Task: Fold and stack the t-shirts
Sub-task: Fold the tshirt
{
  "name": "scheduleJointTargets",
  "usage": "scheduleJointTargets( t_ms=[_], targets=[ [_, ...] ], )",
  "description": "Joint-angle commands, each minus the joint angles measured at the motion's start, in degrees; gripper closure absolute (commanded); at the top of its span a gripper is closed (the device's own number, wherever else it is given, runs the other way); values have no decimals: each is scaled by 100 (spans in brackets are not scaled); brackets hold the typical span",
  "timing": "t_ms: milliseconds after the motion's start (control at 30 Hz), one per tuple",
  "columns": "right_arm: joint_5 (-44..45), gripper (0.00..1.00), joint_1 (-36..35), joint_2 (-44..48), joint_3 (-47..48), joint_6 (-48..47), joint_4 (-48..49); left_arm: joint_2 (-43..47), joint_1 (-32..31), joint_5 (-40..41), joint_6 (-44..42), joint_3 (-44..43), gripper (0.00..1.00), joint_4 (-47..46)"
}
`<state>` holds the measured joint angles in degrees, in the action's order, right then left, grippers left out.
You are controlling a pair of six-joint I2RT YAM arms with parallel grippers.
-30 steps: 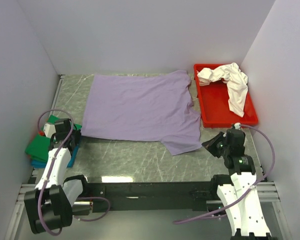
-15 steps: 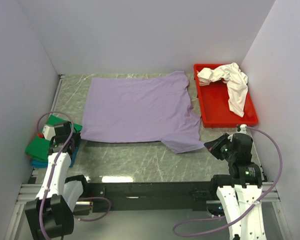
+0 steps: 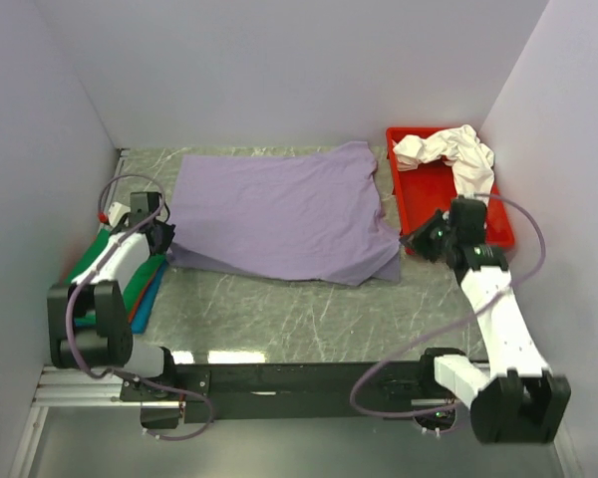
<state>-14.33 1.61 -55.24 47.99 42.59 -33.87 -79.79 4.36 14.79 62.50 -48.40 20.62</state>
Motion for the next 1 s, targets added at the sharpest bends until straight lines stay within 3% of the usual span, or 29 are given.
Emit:
scheduleJointTargets(
  t_ms=[0, 300, 967],
  targets=[
    [106, 100, -99, -791, 623, 57, 890, -370, -5, 314, 113, -450, 99, 29],
    [166, 100, -301, -2648, 2223, -154, 803, -1240, -5, 350, 271, -1189, 99, 240],
    [132, 100, -196, -3660, 3261, -409, 873, -1987, -5, 666, 219, -2349, 99, 829]
  ],
)
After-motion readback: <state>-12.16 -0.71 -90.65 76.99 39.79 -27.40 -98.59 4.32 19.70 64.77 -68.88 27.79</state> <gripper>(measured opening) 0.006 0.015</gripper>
